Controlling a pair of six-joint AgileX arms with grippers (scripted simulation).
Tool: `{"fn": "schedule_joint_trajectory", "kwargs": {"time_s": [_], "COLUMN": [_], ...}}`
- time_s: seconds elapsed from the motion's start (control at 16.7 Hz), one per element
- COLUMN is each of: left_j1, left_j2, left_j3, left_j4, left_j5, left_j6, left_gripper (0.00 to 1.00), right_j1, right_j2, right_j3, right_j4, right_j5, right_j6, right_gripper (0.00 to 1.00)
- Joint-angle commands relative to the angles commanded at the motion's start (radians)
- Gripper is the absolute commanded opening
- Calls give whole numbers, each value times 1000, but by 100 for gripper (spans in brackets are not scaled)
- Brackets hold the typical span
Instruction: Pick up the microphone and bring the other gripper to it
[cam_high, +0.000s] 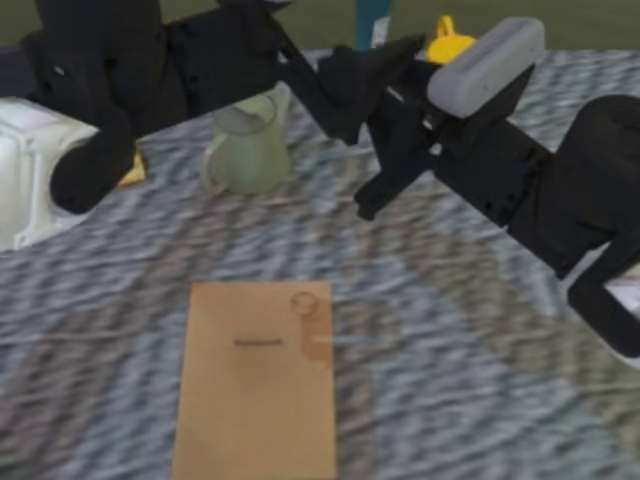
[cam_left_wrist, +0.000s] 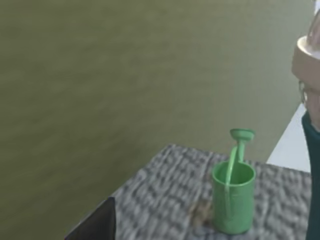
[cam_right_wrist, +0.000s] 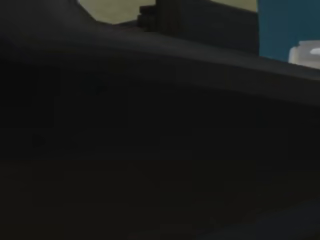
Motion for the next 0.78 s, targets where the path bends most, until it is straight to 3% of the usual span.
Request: {"fn": "schedule_joint_trajectory", "kwargs": {"time_s": [0.3, 0.78], "left_j1": [-13, -13], "left_j2": [18, 18], "left_j3": [15, 15], "left_j4": [4, 4], "left_j5": [-13, -13], "left_j6": [-1, -1], "left_gripper": [100, 40], "right_j1": [0, 0], "right_j2": [0, 0], "right_j3": [0, 0], "right_j4": [0, 0], "right_j5": [0, 0], "right_j6": [0, 0], "right_gripper": [0, 0]}}
